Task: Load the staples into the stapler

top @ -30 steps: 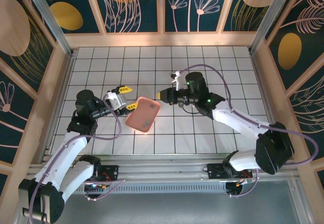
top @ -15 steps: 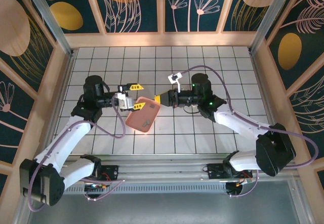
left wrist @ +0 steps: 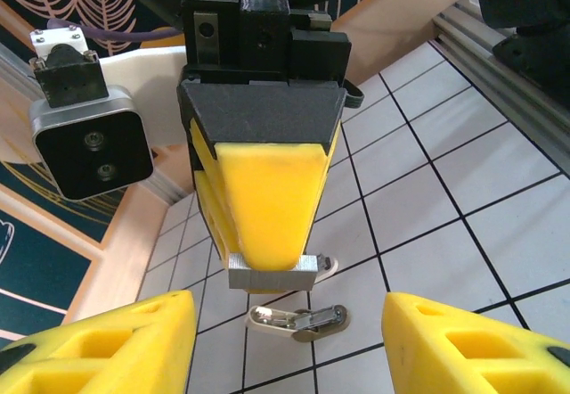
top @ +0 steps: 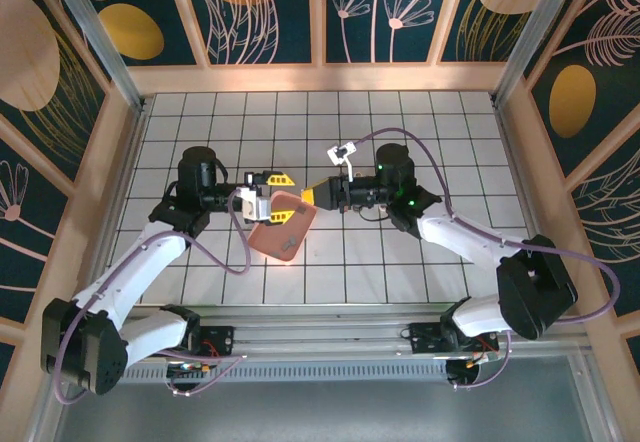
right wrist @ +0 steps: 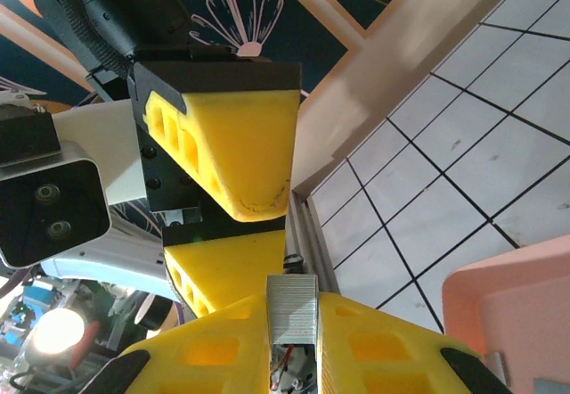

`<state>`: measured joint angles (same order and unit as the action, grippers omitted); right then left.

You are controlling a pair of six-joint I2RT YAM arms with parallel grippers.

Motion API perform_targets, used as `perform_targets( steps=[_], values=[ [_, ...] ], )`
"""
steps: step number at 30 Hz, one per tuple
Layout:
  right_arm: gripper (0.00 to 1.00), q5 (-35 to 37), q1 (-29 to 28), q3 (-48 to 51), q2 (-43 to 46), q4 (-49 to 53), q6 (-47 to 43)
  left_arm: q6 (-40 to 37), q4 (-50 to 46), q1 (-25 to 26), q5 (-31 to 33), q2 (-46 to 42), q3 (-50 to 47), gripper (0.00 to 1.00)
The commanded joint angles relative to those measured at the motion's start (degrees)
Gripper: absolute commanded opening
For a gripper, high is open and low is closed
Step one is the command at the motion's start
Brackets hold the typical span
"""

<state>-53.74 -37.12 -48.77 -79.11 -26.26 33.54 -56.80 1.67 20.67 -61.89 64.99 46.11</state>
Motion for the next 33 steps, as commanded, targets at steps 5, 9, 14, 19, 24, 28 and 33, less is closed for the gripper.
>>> perform_targets(
  steps=[5, 9, 14, 19, 24, 28, 33],
  values=[
    [0.20, -3.0, -0.7, -0.1, -1.5, -3.9, 0.9, -0.6, 0.9, 0.5, -3.1, 1.5, 2.2, 0.58],
    [0.20, -3.6, -0.9, -0.2, -2.0, -5.2, 1.8, -0.8, 0.9, 0.7, -3.1, 2.2, 2.5, 0.58],
    [0.20, -4.0, -1.1, -0.1, -2.4, -6.9, 3.0, -2.1, -0.1, 1.2, -2.5, 2.6, 2.8, 0.57],
    [0.20, -4.3, -1.2, -0.2, -2.8, -6.9, 3.3, -2.6, -0.2, 1.6, -2.5, 3.0, 3.3, 0.53],
    [0.20, -4.7, -1.2, -0.3, -3.2, -7.7, 3.8, -2.8, 0.0, 1.8, -2.6, 3.3, 3.4, 0.50],
    [0.20, -5.0, -1.2, -0.2, -3.4, -8.5, 4.5, -2.9, -0.1, 1.8, -2.7, 3.6, 3.4, 0.48],
    [0.20, -5.1, -1.3, 0.2, -3.3, -9.6, 5.2, -3.1, 0.0, 1.9, -2.7, 3.7, 3.5, 0.43]
  ],
)
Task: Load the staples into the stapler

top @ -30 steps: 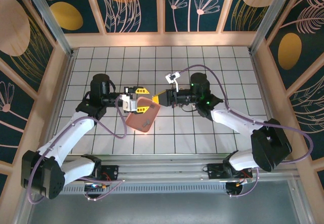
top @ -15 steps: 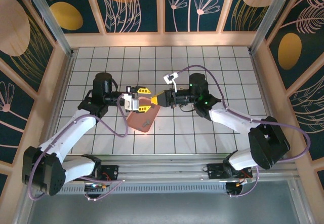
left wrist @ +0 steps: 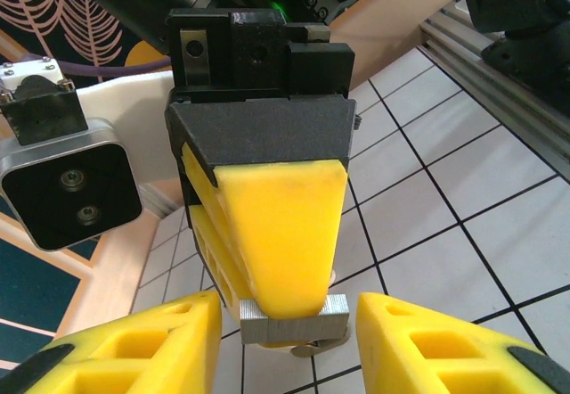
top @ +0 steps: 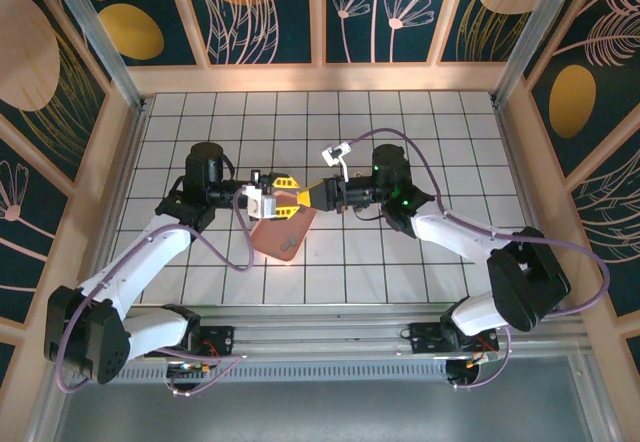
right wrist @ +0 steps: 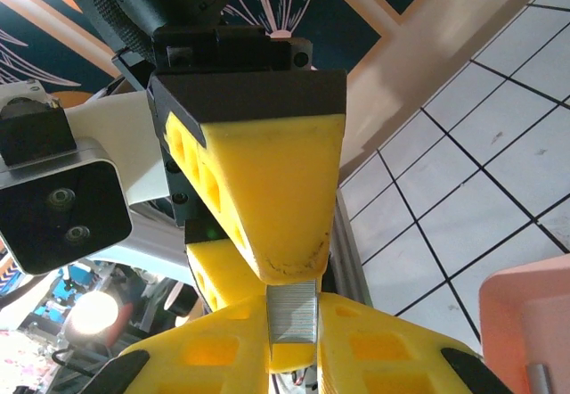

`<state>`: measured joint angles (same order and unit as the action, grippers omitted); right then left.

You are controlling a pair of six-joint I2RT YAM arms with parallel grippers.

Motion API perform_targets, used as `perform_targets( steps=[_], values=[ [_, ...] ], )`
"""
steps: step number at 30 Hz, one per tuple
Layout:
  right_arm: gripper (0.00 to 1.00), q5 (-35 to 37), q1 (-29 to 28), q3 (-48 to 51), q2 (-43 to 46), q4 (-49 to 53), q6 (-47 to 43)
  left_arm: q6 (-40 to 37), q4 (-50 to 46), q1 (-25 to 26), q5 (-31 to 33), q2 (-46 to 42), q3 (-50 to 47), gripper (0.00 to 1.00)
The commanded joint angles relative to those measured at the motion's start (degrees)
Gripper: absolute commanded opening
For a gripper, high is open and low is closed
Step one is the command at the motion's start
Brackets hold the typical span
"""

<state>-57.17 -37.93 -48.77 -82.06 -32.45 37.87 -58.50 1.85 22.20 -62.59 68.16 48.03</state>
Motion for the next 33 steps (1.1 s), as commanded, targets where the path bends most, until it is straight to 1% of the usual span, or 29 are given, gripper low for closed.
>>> perform_targets(
  steps=[1, 19, 20, 22, 25, 27, 29, 33],
  values=[
    [0.20, -1.7, -0.5, 0.3, -0.4, -3.6, 1.0, -1.4, -0.2, 0.4, -2.0, 0.5, 1.6, 0.42],
    [0.20, -1.2, -0.4, 0.7, -0.5, -3.6, 1.7, -2.0, -1.4, 0.6, -2.4, 0.2, 2.2, 0.30],
    [0.22, -0.5, -0.3, 0.8, -0.3, -3.3, 1.6, -1.9, -1.7, 0.6, -2.1, 0.2, 2.3, 0.30],
    [0.33, 2.3, 0.4, 0.9, 0.9, -0.5, 0.3, -0.6, -2.2, 0.6, -0.8, 0.3, 2.7, 0.30],
    [0.43, 6.0, 2.7, 2.5, 4.4, 2.4, -1.0, 1.8, -3.3, 0.8, 1.9, 0.4, 3.3, 0.30],
    [0.44, 7.5, 4.9, 3.5, 7.0, 4.0, -1.2, 3.7, -3.4, 1.2, 3.6, 0.4, 3.2, 0.30],
    [0.45, 9.7, 6.3, 3.8, 9.4, 8.4, -3.0, 4.8, -4.5, 1.7, 5.3, 0.9, 3.5, 0.30],
    [0.45, 13.0, 11.8, 4.7, 12.4, 15.0, -3.0, 7.6, -7.6, 3.3, 9.7, 2.4, 5.2, 0.30]
  ],
)
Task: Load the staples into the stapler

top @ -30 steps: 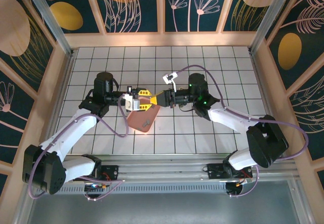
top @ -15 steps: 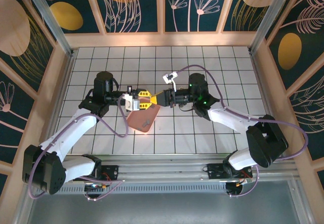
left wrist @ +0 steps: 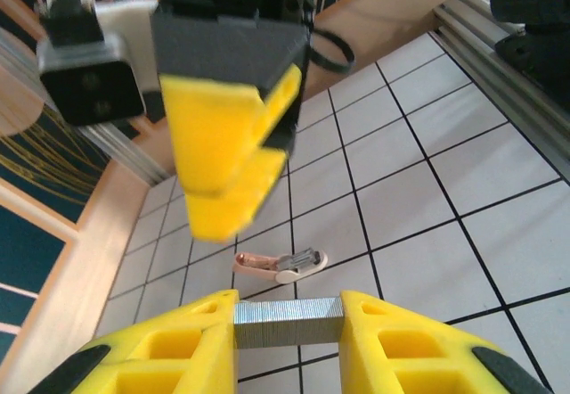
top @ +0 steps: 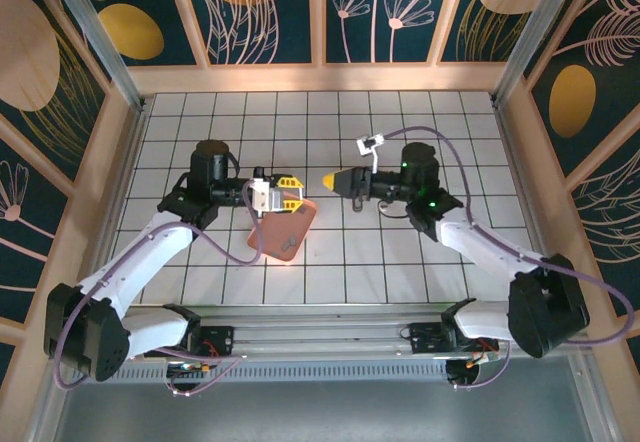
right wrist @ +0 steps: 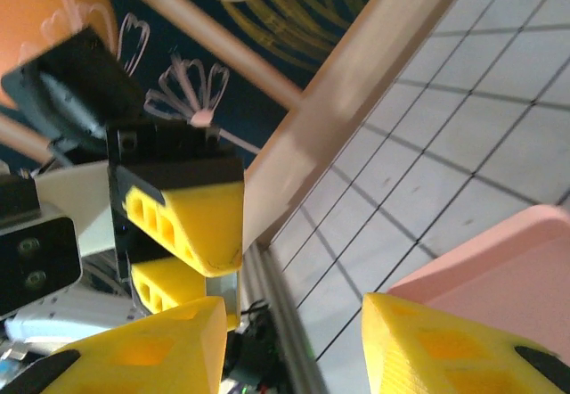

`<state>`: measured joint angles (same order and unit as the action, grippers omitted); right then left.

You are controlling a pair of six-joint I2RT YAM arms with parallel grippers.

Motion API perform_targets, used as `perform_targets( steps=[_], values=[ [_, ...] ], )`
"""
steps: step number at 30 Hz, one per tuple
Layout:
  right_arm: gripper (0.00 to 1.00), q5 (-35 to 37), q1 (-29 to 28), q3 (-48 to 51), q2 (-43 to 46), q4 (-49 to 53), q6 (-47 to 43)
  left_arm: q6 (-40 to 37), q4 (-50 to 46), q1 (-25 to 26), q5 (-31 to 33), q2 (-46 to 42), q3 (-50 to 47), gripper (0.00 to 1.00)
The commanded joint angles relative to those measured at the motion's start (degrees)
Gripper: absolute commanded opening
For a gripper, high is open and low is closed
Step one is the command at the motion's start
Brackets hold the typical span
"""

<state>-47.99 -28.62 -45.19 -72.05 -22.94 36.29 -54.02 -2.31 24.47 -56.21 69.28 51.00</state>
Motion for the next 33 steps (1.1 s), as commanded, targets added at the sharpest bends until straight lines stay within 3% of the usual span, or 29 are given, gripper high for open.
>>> perform_targets(
  steps=[1, 9, 16, 27, 33],
  values=[
    [0.45, 5.2, 3.9, 1.5, 3.2, 7.0, -1.1, 4.1, -4.2, 1.7, 5.0, 1.9, 2.7, 0.30],
    [0.44, 9.7, 14.2, 2.4, 6.8, 18.6, -1.2, 10.5, -11.0, 7.3, 16.1, 7.3, 7.9, 0.32],
    [0.43, 13.5, 22.9, 7.3, 10.9, 22.7, 1.5, 16.4, -16.5, 13.3, 25.1, 13.8, 12.8, 0.34],
    [0.42, 17.0, 31.2, 11.4, 14.0, 29.5, 0.4, 28.3, -27.2, 24.7, 40.3, 33.9, 29.2, 0.34],
    [0.42, 18.3, 36.3, 13.5, 16.4, 32.1, -0.8, 30.2, -32.7, 27.9, 43.3, 42.9, 37.8, 0.35]
  ],
)
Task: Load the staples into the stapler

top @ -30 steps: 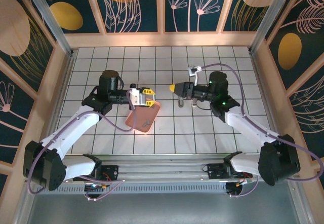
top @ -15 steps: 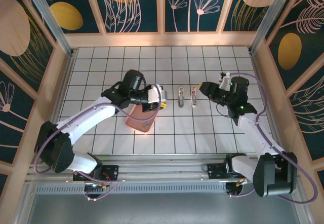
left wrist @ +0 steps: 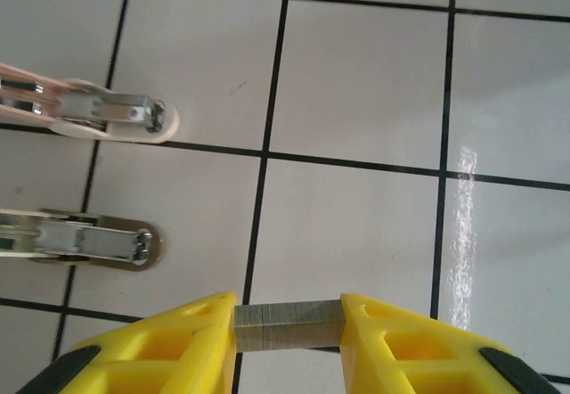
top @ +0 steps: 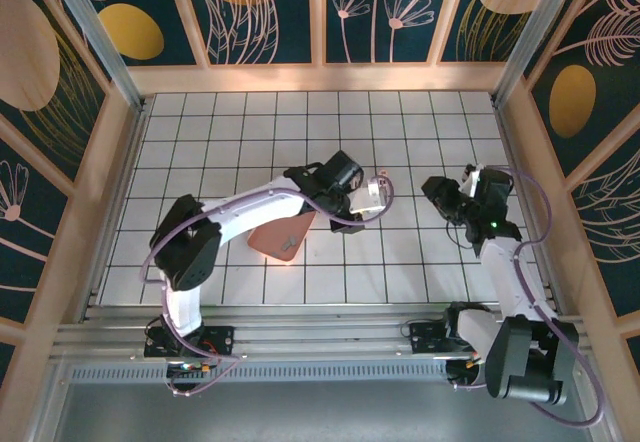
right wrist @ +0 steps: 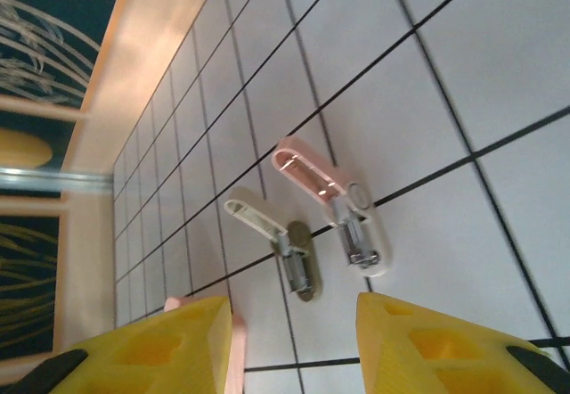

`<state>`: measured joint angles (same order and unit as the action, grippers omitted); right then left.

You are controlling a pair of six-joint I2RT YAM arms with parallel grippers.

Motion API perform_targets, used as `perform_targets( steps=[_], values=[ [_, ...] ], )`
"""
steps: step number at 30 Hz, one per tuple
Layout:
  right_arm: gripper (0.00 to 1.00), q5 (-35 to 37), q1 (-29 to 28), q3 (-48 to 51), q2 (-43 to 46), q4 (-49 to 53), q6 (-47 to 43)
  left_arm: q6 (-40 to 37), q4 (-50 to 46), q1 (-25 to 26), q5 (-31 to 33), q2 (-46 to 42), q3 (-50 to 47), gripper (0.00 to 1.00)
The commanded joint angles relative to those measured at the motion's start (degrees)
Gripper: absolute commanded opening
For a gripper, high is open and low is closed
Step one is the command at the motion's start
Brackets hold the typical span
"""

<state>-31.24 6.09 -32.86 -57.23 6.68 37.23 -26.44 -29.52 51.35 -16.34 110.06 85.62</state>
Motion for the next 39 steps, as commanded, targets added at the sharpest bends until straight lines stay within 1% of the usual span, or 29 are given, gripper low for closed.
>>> perform_targets(
  steps=[1, 7, 14, 28, 34, 39],
  values=[
    [0.42, 1.8, 2.3, 1.3, 1.9, 3.1, -2.2, 2.9, -5.9, 1.5, 3.9, 3.5, 4.3, 0.35],
    [0.42, 1.9, 5.5, 2.6, 3.9, 4.6, -3.6, 5.9, -8.8, 3.2, 4.2, 9.9, 9.1, 0.34],
    [0.41, 2.2, 6.7, 2.8, 4.2, 6.5, -5.7, 7.8, -8.3, 5.2, 5.1, 13.8, 10.5, 0.34],
    [0.41, 1.7, 6.8, 3.2, 4.9, 6.3, -5.2, 9.2, -8.6, 5.9, 6.3, 17.0, 10.7, 0.36],
    [0.41, 1.6, 6.7, 2.6, 4.9, 7.3, -5.2, 9.0, -8.3, 5.9, 6.5, 17.4, 10.6, 0.41],
    [0.42, 2.1, 5.3, 1.8, 5.3, 7.6, -4.3, 9.2, -7.1, 6.0, 6.6, 16.0, 10.7, 0.51]
  ],
)
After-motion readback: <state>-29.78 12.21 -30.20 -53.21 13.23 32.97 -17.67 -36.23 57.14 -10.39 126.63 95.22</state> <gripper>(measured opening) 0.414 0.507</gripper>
